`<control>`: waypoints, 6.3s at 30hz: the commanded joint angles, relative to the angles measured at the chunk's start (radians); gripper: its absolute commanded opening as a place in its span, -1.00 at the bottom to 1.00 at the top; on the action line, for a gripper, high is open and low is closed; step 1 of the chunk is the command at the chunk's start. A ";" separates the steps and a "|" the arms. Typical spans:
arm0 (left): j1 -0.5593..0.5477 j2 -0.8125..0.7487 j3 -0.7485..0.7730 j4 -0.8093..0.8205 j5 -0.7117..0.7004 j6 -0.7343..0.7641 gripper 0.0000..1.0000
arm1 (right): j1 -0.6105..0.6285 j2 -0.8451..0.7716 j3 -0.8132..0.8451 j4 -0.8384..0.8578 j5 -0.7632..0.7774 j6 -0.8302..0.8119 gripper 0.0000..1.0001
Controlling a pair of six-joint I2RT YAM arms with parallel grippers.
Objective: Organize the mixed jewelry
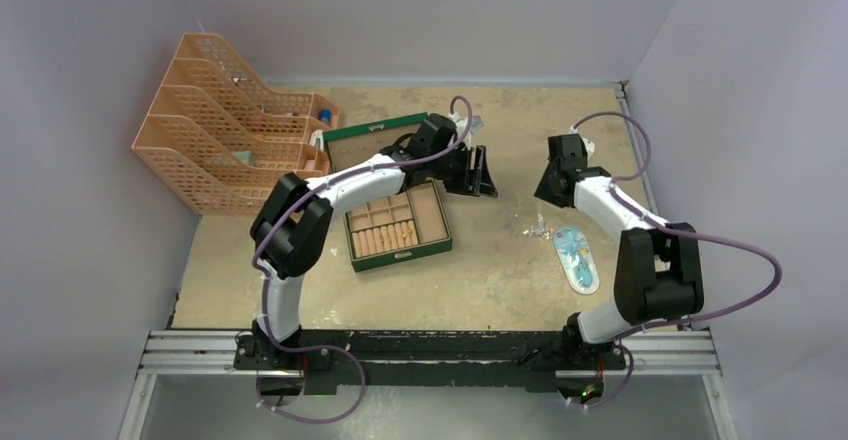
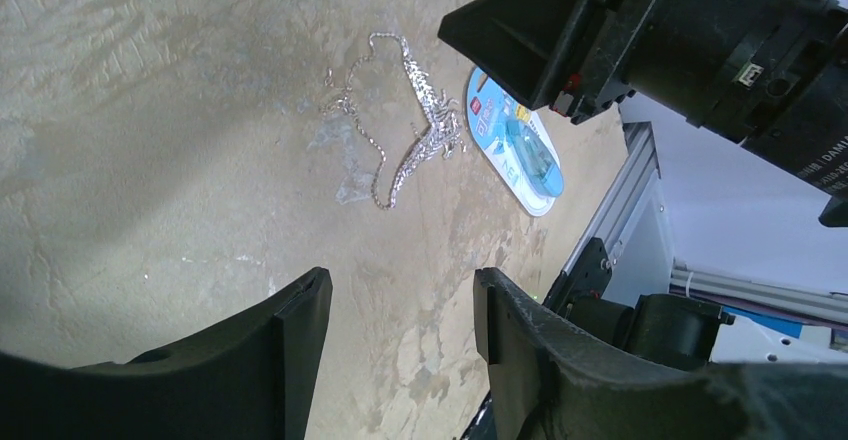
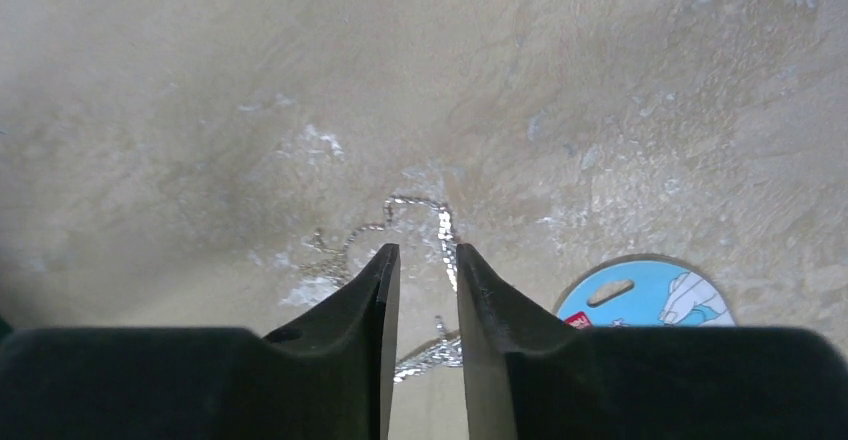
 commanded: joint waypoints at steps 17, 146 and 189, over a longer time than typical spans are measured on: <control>-0.011 -0.001 0.043 -0.019 -0.016 -0.001 0.08 | 0.037 0.107 -0.048 -0.040 -0.004 0.016 -0.50; -0.013 0.251 0.261 -0.020 0.066 -0.105 0.25 | 0.066 -0.267 0.117 -0.143 -0.240 -0.123 -1.00; -0.023 0.225 0.204 0.077 0.205 -0.226 -0.54 | 0.064 -0.414 0.312 -0.184 -0.434 -0.112 -1.00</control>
